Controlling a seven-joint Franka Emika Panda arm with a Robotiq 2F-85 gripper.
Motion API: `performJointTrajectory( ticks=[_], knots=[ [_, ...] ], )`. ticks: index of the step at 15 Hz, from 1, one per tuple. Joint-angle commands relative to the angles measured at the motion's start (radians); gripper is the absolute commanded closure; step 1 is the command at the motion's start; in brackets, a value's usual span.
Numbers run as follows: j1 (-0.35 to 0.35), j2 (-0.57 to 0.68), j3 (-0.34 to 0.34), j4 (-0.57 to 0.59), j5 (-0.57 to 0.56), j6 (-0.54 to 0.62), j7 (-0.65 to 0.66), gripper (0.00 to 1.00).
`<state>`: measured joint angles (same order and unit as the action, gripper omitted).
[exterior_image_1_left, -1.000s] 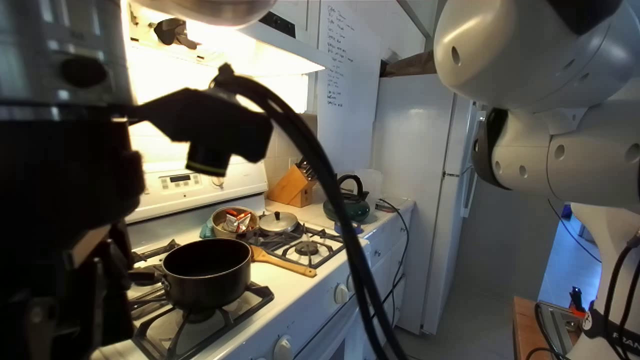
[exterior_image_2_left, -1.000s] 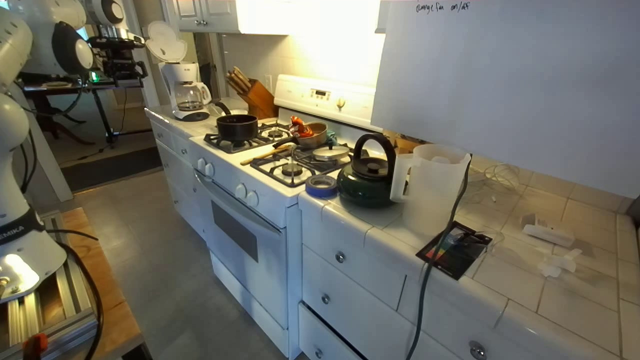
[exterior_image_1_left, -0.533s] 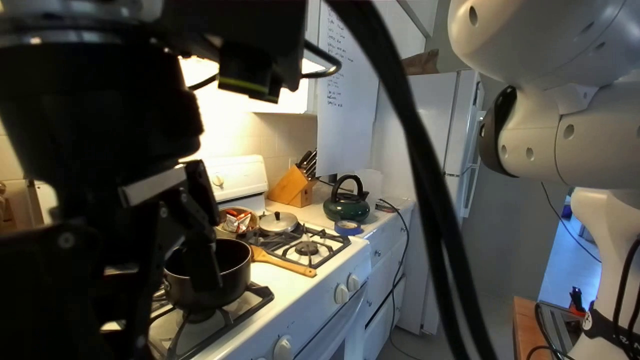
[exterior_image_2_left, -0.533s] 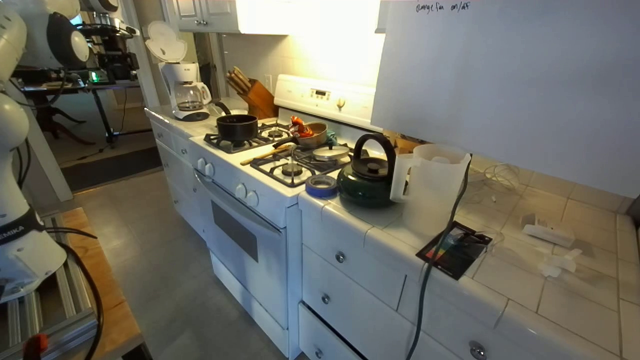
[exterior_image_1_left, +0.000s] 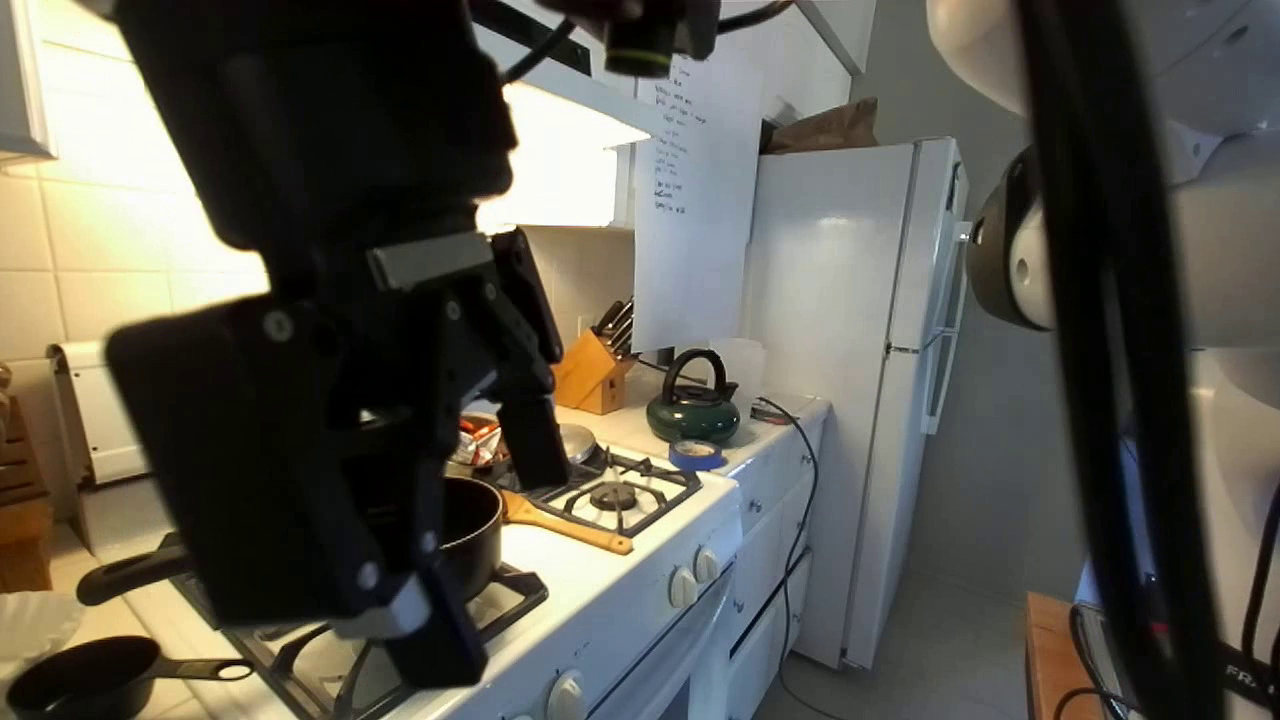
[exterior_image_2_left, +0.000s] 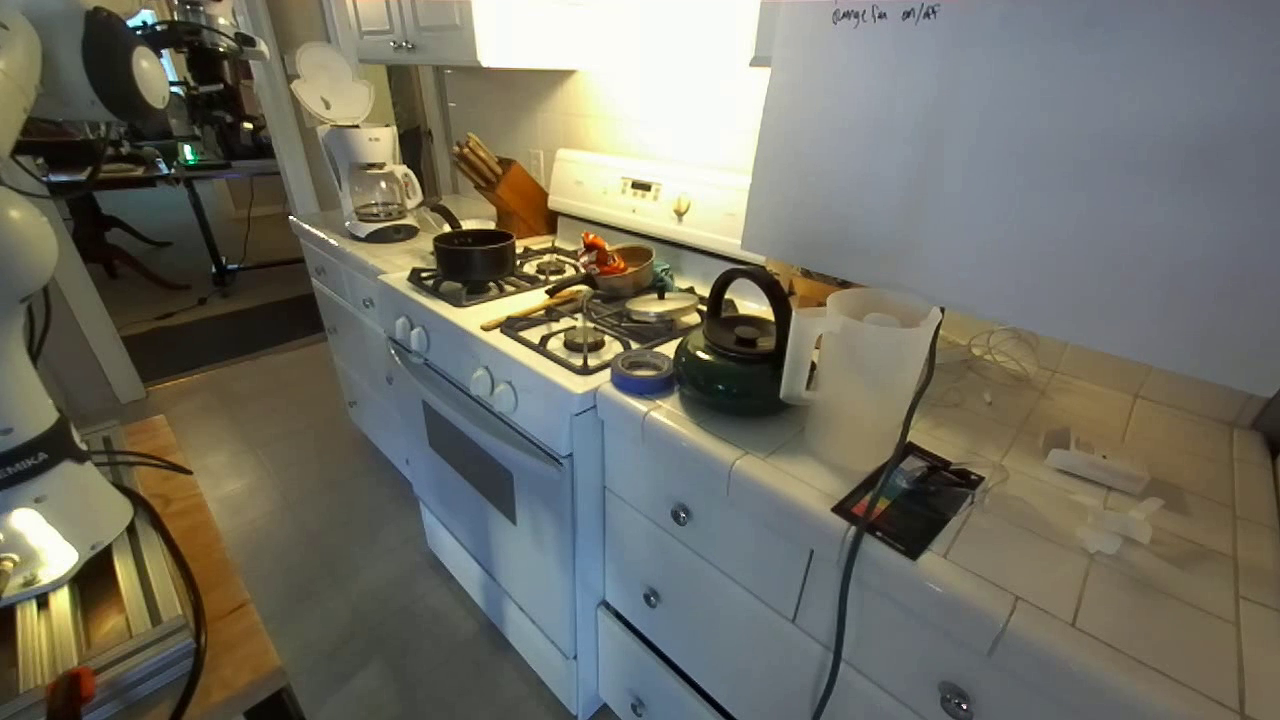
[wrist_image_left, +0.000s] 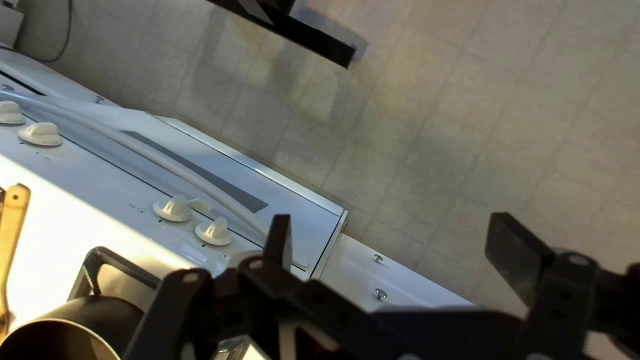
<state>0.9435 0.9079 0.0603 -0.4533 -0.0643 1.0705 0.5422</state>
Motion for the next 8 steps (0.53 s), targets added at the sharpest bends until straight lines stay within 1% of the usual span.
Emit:
performJointTrajectory(
  ticks=[1, 5, 8],
  knots=[
    [0.026, -0.035, -0.025, -0.003, -0.046, -0.032, -0.122, 0.0],
    [0.039, -0.051, -0.037, 0.0, -0.078, -0.02, -0.23, 0.0],
    [0.043, -0.061, -0.041, -0.001, -0.09, -0.018, -0.259, 0.0]
  ],
)
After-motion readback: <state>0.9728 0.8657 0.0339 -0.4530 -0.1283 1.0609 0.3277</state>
